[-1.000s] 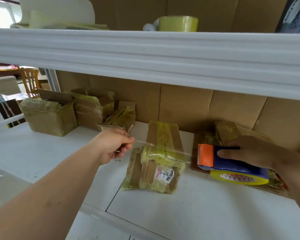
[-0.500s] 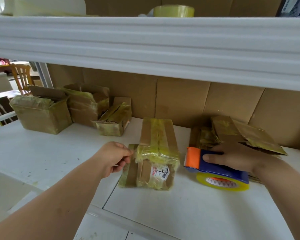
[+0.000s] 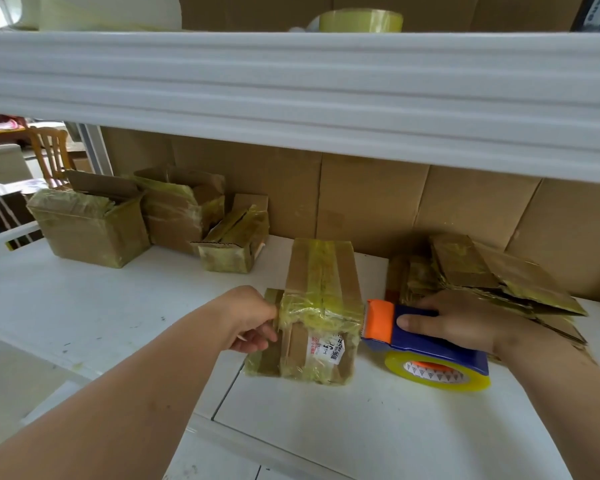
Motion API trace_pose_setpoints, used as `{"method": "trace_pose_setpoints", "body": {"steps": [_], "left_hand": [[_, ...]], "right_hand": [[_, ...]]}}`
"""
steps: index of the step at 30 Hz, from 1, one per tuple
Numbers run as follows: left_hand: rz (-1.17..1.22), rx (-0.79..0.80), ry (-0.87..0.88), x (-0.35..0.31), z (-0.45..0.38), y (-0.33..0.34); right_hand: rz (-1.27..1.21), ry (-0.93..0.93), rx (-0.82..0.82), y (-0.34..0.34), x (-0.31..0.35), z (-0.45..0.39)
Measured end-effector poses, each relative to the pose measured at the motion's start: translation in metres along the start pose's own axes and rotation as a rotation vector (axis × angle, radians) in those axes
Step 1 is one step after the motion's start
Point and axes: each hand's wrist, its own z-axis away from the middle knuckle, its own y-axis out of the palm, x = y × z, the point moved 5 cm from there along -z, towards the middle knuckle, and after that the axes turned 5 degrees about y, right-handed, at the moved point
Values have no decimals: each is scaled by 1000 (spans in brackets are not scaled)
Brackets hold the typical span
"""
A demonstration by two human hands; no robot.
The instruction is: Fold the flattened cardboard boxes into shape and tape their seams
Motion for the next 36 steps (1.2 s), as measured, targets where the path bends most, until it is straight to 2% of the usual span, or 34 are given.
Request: {"method": "trace_pose_setpoints", "body": {"steps": [3,7,9,13,15,18,20,22,23,25,27,29,36], "left_hand": [[71,41,-18,7,-3,6],[452,7,13,13,-4,24],[511,22,-1,17,-3,29],[132,14,16,27,-1,32],[97,-18,36,29,-2,27],[65,-264,175,20,-6,-3],[-11,-385,357,-7,2,-21],[-188,-328,612,-47,20,-13],[-352,-258,697,-64,28,-1],[-704,-107,742,-79,35,26],[-884,23,671,-71,27,42],[-871,55,625,-59,16,45],[-846,20,675,-54,6,42]], "right_hand": [[-21,-14,0,1,0,1],[-47,-23,12,4,1,0],[-51,-23,20,5,1,0],[-49,-31,16,5,0,1],[-44,-39,12,5,-1,2],[-38,-43,2,6,-6,2],[-24,-53,-14,6,-5,2],[-11,-58,-29,6,-2,1],[-7,-59,-34,6,-1,1],[8,-69,-43,5,0,2],[29,-86,-55,5,-1,4],[45,-100,-68,7,-2,8],[1,-137,-124,-1,-22,28]]}}
